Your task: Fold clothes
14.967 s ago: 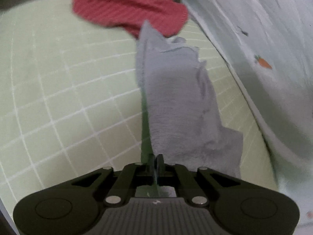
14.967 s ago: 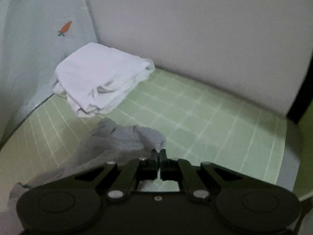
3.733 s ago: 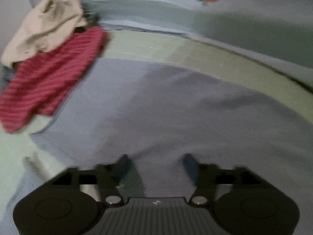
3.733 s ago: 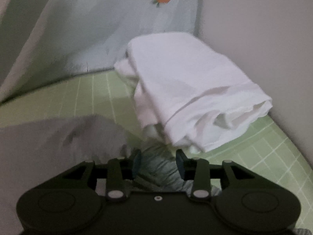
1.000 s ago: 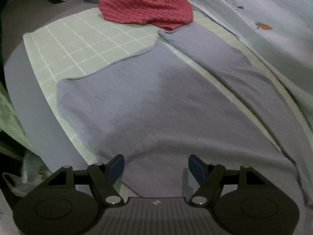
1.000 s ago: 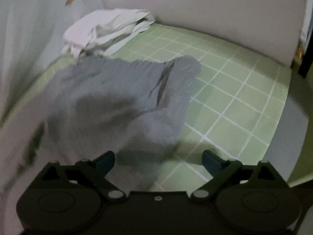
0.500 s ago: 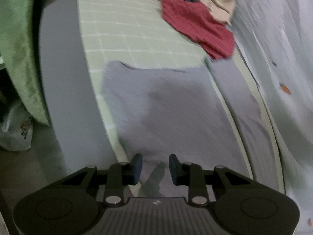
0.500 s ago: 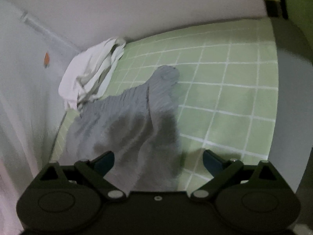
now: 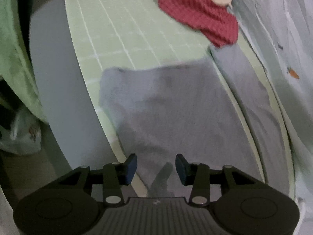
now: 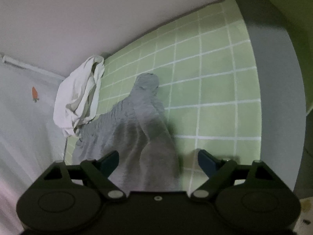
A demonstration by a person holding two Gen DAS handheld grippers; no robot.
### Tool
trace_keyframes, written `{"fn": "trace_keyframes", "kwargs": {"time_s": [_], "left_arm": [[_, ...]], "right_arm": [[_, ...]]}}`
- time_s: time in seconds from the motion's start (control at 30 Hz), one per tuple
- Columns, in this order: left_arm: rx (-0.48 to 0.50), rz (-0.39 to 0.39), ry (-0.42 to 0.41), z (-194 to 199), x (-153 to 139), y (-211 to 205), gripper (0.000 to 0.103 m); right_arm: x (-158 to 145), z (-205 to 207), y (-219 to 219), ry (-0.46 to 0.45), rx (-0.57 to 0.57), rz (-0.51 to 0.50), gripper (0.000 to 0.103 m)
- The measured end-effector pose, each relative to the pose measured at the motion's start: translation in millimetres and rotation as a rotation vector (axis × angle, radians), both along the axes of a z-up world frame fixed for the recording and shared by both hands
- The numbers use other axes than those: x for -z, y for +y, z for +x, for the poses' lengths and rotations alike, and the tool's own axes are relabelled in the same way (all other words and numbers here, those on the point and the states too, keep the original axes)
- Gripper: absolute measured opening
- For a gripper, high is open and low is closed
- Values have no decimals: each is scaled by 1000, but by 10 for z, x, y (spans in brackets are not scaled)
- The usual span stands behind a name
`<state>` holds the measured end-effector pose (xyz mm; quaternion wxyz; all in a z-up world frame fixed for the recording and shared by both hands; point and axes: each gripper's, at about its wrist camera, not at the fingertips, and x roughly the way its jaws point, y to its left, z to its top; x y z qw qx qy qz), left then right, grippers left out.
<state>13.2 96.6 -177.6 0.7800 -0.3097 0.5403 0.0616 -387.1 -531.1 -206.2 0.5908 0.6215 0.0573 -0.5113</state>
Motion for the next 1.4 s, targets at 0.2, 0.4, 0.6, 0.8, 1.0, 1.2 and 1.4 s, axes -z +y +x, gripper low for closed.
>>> {"fn": "trace_keyframes", "kwargs": {"time_s": [0.2,0.4,0.6,0.8,1.0,1.2,1.4], "left_arm": [[30,20,81,28,-21,1,45],[-30,-7,63,48,-3,74,45],[-62,17,41,119,-37,166,45],[-91,63,31,182,-64,279,45],[-47,110,-8,261,-40,214,3],[-107,102,-70,254,-164,264,0],[-195,61,-225,114,-817,473,0]], "right_arm": [[-6,-1,9,-8,14,12,87],[8,-11,9,-28,23,20,88],[16,-20,3,-36,27,21,88],[19,-36,16,-45,36,23,87],[2,-23,-54,-12,53,12,72],[19,18,-140,3,26,18,2],[-543,-112,47,55,-23,-155,1]]}}
